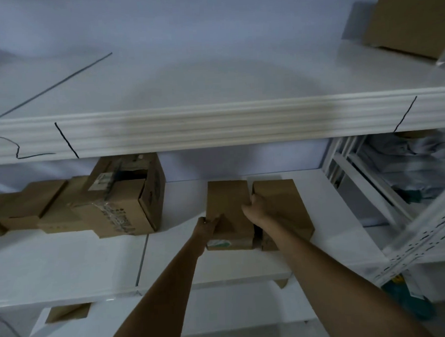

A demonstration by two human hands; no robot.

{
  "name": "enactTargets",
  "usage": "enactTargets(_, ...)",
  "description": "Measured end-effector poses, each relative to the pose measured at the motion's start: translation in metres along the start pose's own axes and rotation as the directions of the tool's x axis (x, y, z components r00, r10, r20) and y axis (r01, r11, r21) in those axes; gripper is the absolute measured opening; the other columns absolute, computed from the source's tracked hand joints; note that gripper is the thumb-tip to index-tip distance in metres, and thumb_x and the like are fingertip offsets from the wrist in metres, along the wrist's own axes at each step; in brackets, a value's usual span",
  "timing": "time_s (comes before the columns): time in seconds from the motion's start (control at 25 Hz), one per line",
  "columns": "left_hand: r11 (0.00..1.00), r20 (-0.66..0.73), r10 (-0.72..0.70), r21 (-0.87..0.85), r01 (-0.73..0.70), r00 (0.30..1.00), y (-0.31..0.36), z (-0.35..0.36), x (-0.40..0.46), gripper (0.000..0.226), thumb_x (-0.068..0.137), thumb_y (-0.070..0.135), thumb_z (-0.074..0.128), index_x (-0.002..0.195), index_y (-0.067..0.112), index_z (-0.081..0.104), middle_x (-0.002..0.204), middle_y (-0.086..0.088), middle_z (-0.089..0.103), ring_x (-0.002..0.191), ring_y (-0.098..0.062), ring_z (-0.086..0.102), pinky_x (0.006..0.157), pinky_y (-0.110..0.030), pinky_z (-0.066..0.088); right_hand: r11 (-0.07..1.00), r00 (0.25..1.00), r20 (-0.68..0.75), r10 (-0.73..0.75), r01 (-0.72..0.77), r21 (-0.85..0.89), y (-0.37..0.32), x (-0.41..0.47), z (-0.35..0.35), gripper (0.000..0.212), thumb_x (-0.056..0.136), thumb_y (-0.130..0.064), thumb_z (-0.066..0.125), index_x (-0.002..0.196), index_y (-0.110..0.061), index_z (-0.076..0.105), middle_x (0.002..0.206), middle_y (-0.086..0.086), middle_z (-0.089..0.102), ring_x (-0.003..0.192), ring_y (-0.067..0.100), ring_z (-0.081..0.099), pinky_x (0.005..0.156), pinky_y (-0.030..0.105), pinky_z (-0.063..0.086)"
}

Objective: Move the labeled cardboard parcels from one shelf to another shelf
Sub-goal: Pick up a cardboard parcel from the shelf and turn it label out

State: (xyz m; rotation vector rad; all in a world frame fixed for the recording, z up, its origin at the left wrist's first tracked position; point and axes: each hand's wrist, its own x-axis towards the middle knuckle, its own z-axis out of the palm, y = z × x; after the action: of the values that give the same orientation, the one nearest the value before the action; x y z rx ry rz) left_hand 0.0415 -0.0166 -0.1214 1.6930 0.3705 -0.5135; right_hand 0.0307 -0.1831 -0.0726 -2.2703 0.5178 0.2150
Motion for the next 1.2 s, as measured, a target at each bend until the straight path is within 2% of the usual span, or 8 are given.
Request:
enactTargets(0.16, 0.972, 0.214, -0.011, -0.228, 0.061, 0.977, -0.005, -0.037, 0.000, 0.070, 0.075, 0.041, 0.080, 0.132, 0.027, 0.044, 0.124, -0.007, 0.057, 0.112, -0.033, 0.060, 0.090, -0.064, 0.050, 0.812, 0.987, -0.045, 0.154, -0.101, 0.575, -0.008, 0.004, 0.001, 0.036, 0.096, -0.011, 0.054, 0.130, 0.000, 0.059, 0.091, 0.003, 0.062, 0.077, 0.015, 0.059, 0.072, 0.027, 0.056)
enactTargets(0.28, 0.939, 0.307, 0.026, -0.335, 0.083, 0.951, -0.008, -0.059, 0.005, 0.072, 0.065, 0.041, 0.082, 0.128, 0.028, 0.051, 0.131, -0.012, 0.056, 0.117, -0.038, 0.058, 0.090, -0.071, 0.048, 0.723, 0.994, -0.020, 0.109, -0.065, 0.688, -0.019, -0.002, -0.001, 0.034, 0.092, -0.003, 0.061, 0.125, -0.007, 0.063, 0.088, 0.001, 0.062, 0.070, 0.009, 0.054, 0.049, 0.015, 0.045)
enactTargets(0.4, 0.889, 0.350, 0.088, -0.449, 0.085, 0.932, -0.014, -0.065, 0.003, 0.068, 0.077, 0.036, 0.077, 0.138, 0.026, 0.048, 0.139, -0.015, 0.052, 0.123, -0.041, 0.055, 0.088, -0.071, 0.050, 0.732, 0.996, 0.045, 0.081, -0.090, 0.675, -0.028, -0.010, 0.001, 0.036, 0.088, -0.026, 0.073, 0.116, -0.017, 0.052, 0.116, 0.008, 0.059, 0.087, 0.014, 0.058, 0.061, 0.020, 0.044)
enactTargets(0.48, 0.856, 0.359, 0.111, -0.509, 0.095, 0.927, -0.016, -0.065, 0.001, 0.070, 0.078, 0.035, 0.076, 0.140, 0.025, 0.046, 0.143, -0.017, 0.048, 0.125, -0.043, 0.053, 0.085, -0.067, 0.053, 0.768, 0.992, 0.069, 0.107, -0.127, 0.627, -0.033, -0.015, -0.002, 0.071, 0.077, -0.046, 0.080, 0.131, -0.018, 0.044, 0.142, 0.012, 0.050, 0.118, 0.024, 0.057, 0.094, 0.031, 0.050)
enactTargets(0.56, 0.828, 0.400, 0.126, -0.547, 0.126, 0.908, -0.015, -0.063, -0.001, 0.069, 0.079, 0.034, 0.074, 0.141, 0.025, 0.046, 0.146, -0.018, 0.046, 0.129, -0.045, 0.050, 0.088, -0.067, 0.052, 0.785, 0.977, 0.175, 0.126, -0.205, 0.585, -0.037, -0.021, -0.007, 0.114, 0.065, -0.063, 0.080, 0.155, -0.018, 0.027, 0.161, 0.008, 0.032, 0.146, 0.029, 0.035, 0.118, 0.048, 0.031)
enactTargets(0.8, 0.879, 0.478, 0.131, -0.461, 0.121, 0.868, -0.004, -0.045, -0.006, 0.055, 0.097, 0.032, 0.057, 0.149, 0.023, 0.041, 0.145, -0.017, 0.050, 0.127, -0.042, 0.054, 0.100, -0.063, 0.046, 0.568, 0.914, 0.405, 0.010, -0.338, 0.750, -0.025, -0.037, -0.025, 0.078, 0.061, -0.047, 0.089, 0.129, -0.013, 0.068, 0.125, 0.013, 0.072, 0.112, 0.030, 0.069, 0.097, 0.045, 0.055)
enactTargets(1.0, 0.990, 0.459, 0.101, -0.136, -0.043, 0.883, 0.018, -0.030, -0.019, 0.086, 0.075, 0.071, 0.061, 0.146, 0.027, 0.040, 0.136, -0.005, 0.057, 0.126, -0.033, 0.056, 0.105, -0.047, 0.045, 0.772, 0.993, 0.106, 0.052, -0.107, 0.627, -0.013, -0.045, -0.020, 0.094, 0.066, -0.049, 0.084, 0.146, -0.022, 0.044, 0.136, 0.002, 0.061, 0.120, 0.023, 0.058, 0.103, 0.041, 0.046)
enactTargets(1.2, 0.952, 0.523, 0.178, -0.306, -0.012, 0.833, 0.024, -0.017, -0.032, 0.091, 0.065, 0.063, 0.078, 0.140, 0.017, 0.056, 0.138, -0.016, 0.063, 0.127, -0.040, 0.059, 0.103, -0.059, 0.048, 0.891, 0.997, -0.060, -0.037, 0.060, 0.450, -0.028, -0.054, -0.006, 0.085, 0.067, -0.068, 0.065, 0.141, -0.031, 0.047, 0.135, 0.001, 0.055, 0.118, 0.025, 0.059, 0.097, 0.043, 0.052)
